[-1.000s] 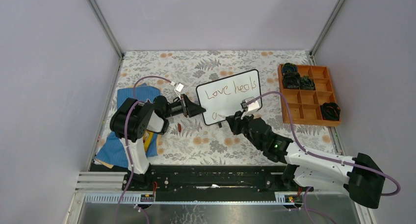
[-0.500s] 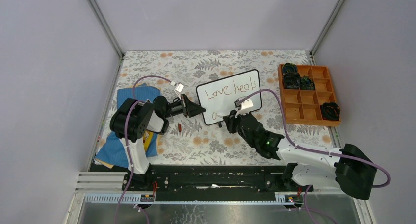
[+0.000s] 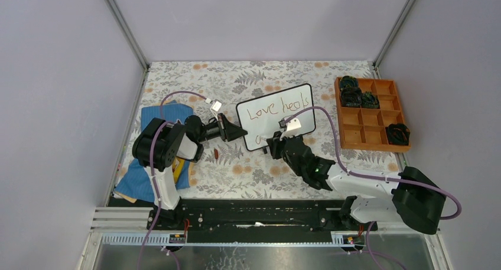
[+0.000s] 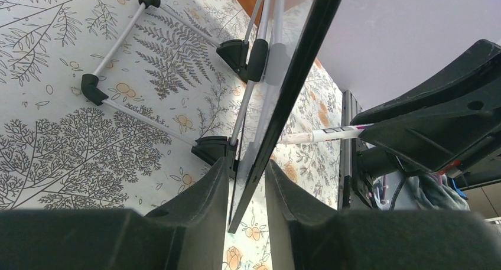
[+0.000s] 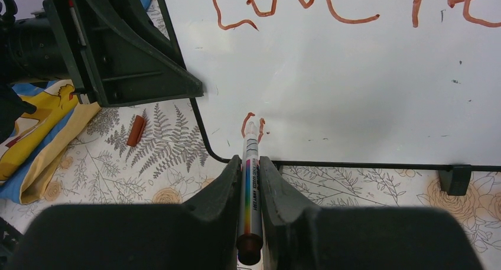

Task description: Write a sentence on the whiteboard

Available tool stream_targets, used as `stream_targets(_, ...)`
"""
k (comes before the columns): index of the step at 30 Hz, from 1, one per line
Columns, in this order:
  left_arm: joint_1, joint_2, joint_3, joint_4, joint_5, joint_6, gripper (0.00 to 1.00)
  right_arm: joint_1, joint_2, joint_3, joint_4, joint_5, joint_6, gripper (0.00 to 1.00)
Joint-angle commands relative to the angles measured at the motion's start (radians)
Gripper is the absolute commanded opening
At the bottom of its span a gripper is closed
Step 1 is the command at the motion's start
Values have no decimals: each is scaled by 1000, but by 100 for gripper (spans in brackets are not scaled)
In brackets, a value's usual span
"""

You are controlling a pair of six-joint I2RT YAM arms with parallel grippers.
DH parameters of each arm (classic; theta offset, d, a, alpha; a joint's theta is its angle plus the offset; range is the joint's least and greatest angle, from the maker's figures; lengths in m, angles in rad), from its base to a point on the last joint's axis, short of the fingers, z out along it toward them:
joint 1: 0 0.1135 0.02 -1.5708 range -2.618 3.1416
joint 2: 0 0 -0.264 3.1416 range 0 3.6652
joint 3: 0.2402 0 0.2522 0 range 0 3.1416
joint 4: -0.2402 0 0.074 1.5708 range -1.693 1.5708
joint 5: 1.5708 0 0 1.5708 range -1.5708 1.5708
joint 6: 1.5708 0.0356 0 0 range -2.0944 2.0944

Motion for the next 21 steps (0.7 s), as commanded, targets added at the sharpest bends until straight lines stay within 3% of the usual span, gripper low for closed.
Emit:
stream_targets(1, -4, -28, 7, 15, -8, 39, 34, -1, 17, 54, 72, 40, 11, 0)
stream_targets(21, -4, -32, 11, -10, -5, 48, 26, -2, 89, 75, 78, 79, 11, 0)
